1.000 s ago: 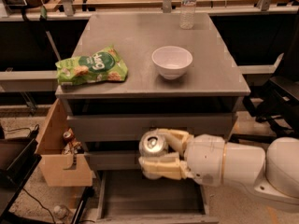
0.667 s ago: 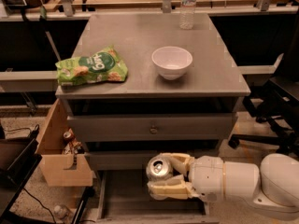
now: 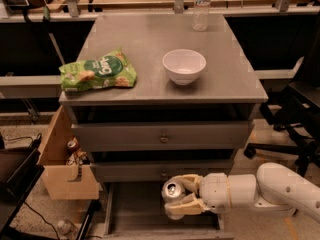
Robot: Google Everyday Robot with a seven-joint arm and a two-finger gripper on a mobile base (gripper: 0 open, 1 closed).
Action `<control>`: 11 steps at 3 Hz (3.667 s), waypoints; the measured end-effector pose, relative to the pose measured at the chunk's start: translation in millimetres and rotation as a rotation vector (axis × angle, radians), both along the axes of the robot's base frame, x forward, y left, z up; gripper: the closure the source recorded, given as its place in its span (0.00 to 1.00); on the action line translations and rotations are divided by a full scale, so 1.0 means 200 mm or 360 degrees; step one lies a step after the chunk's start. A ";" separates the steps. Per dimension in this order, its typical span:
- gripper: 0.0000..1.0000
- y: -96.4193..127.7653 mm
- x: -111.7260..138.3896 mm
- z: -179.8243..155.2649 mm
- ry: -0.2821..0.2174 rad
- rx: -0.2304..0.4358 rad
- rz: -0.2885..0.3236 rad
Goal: Place 7up can into bottom drawer
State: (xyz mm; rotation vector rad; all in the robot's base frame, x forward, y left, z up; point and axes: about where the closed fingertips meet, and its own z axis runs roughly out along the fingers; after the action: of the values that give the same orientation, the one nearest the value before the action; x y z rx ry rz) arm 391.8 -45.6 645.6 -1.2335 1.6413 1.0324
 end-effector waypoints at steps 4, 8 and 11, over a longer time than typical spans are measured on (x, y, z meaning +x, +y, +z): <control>1.00 0.10 0.30 -0.63 -0.0061 0.0025 0.0001; 1.00 0.15 0.48 -1.27 -0.0118 0.0176 0.0029; 1.00 0.56 0.62 -1.81 -0.0183 0.0283 0.0351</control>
Offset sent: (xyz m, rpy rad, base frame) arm 0.0174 0.0120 -0.0289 -0.0354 -0.0398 0.0390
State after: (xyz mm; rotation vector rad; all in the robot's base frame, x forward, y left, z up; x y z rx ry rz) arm 516.7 66.6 283.8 -1.3483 1.3174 1.1915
